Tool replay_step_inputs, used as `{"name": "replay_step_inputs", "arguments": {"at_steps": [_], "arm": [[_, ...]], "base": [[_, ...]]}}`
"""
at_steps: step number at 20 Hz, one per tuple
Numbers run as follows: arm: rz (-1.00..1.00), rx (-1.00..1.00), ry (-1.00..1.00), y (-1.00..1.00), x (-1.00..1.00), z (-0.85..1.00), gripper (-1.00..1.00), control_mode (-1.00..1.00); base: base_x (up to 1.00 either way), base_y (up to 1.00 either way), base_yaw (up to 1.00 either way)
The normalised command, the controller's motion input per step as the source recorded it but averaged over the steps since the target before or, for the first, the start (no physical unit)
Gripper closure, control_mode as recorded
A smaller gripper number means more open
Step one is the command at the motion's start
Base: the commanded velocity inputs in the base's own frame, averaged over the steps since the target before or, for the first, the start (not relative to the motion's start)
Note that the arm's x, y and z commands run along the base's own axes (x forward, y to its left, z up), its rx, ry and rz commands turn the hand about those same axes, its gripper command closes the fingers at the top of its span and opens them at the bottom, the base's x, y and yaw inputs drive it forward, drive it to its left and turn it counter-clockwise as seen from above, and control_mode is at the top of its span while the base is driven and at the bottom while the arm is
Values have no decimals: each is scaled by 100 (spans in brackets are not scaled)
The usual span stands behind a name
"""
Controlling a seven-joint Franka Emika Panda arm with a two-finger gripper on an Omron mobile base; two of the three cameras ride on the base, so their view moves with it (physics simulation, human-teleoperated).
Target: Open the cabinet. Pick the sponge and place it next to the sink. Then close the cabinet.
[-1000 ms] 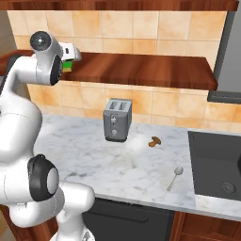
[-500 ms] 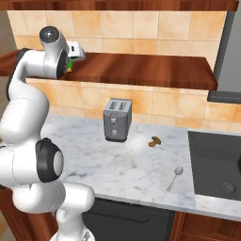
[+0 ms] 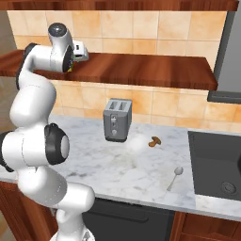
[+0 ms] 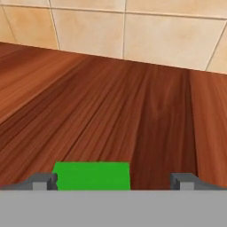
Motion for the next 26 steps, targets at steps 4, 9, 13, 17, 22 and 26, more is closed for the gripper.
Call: {"name": "replay_step_inputs", "arguments": {"at_steps": [4,9,13,17,22,26], "arm": [[0,0,7,13,39,-21,-100,-100],[0,0,7,16,34,-20,-100,-100],[0,0,4,13,19,-12,-100,-100],[0,0,1,16,-1,-9,-100,-100],[0,0,0,8,-5,-6,-100,-100],[0,0,0,0,-4,-3,-100,-100]], "base": [[0,0,0],[0,0,0],[0,0,0],[0,0,0],[0,0,0],[0,0,0]]}}
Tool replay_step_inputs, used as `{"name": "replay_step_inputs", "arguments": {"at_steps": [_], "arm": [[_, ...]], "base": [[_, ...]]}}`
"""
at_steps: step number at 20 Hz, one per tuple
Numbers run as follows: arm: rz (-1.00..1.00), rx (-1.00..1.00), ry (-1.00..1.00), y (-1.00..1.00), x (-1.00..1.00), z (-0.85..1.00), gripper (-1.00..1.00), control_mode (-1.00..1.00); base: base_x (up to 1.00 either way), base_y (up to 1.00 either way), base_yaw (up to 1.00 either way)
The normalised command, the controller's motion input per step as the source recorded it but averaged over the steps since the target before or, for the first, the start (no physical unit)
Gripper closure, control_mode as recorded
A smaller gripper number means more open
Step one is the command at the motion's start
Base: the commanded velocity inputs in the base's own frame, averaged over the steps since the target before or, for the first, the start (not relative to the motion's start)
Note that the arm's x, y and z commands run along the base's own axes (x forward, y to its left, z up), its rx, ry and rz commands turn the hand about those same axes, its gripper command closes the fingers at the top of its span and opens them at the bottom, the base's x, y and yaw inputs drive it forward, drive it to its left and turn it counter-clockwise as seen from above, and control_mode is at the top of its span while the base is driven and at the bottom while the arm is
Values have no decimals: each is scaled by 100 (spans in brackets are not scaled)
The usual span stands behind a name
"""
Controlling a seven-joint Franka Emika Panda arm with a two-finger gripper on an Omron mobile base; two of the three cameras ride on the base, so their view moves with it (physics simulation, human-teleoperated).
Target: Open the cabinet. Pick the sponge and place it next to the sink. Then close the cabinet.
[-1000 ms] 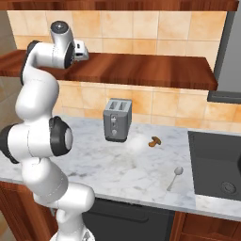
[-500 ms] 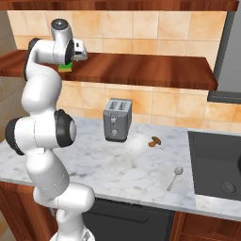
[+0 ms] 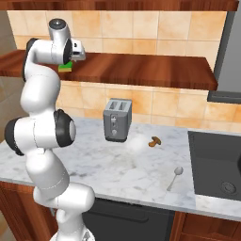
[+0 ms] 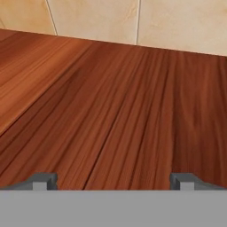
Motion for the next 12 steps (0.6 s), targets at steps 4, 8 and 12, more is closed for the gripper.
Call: {"name": "replay_step_inputs", "arguments": {"at_steps": [4,8,12], "arm": [[0,0,0,-7,0,0,-100,-100],[0,0,0,-16,0,0,-100,-100],[0,0,0,-16,-1,0,-100,-100]], "base": [[0,0,0],[0,0,0],[0,0,0]]}}
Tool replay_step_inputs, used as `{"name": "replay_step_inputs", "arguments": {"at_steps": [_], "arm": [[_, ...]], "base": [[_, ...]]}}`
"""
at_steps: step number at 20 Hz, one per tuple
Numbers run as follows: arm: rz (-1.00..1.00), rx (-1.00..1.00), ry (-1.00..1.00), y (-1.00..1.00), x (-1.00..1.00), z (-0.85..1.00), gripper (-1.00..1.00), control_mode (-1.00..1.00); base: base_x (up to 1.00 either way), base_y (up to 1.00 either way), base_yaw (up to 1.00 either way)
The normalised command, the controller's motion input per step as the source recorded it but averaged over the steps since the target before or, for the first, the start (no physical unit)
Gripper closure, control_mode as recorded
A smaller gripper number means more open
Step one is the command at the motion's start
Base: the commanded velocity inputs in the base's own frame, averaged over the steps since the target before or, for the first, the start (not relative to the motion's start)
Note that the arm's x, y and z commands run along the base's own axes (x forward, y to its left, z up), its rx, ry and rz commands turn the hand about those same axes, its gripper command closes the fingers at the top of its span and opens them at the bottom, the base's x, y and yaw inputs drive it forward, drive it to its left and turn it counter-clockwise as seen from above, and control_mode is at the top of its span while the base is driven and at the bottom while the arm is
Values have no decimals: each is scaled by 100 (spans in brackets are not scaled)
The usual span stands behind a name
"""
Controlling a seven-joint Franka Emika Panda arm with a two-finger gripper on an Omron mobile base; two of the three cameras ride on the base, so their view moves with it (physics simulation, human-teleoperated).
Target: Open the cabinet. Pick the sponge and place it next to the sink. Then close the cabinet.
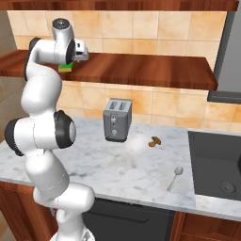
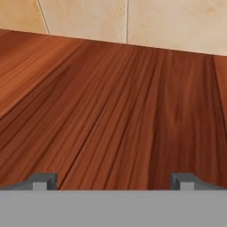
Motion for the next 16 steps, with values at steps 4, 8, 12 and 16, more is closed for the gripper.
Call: {"name": "replay_step_inputs", "arguments": {"at_steps": [4,8,12,16], "arm": [[0,0,0,-2,-15,-1,-100,-100],[0,0,0,9,-16,-7,-100,-100],[0,0,0,10,-10,-7,-100,-100],[0,0,0,-1,-5,-6,-100,-100]], "base": [[0,0,0],[0,0,0],[0,0,0],[0,0,0]]}}
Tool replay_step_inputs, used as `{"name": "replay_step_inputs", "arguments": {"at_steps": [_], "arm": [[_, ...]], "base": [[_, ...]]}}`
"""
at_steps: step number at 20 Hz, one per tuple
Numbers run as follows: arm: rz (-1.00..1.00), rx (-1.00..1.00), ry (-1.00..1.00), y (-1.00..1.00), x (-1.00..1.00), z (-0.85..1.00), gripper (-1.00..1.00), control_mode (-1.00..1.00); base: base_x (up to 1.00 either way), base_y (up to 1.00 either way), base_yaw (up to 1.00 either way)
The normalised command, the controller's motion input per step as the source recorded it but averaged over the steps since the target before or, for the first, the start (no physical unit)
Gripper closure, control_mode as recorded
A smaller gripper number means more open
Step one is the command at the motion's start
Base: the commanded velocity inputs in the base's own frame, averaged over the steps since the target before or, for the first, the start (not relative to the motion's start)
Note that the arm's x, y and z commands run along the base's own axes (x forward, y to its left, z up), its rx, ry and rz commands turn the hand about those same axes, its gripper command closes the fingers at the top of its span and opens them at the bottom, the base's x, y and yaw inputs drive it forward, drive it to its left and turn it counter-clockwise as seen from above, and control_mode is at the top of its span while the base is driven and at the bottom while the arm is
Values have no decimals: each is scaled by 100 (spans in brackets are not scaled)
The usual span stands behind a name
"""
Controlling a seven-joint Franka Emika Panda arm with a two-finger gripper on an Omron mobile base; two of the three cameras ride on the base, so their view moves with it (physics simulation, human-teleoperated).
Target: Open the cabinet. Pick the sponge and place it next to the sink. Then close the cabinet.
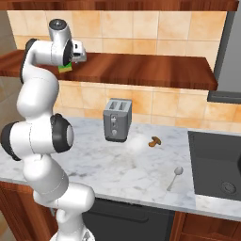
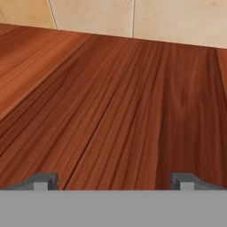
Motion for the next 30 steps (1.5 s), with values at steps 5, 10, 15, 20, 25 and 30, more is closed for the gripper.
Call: {"name": "replay_step_inputs", "arguments": {"at_steps": [5,10,15,20,25,30], "arm": [[0,0,-2,-4,0,0,-100,-100],[0,0,-5,0,0,14,-100,-100],[0,0,-5,0,0,16,-100,-100],[0,0,-2,-5,-10,7,-100,-100],[0,1,0,-6,-23,0,-100,-100],[0,2,0,-3,-29,0,-100,-100]], "base": [[0,0,0],[0,0,0],[0,0,0],[0,0,0],[0,0,0],[0,0,0]]}}
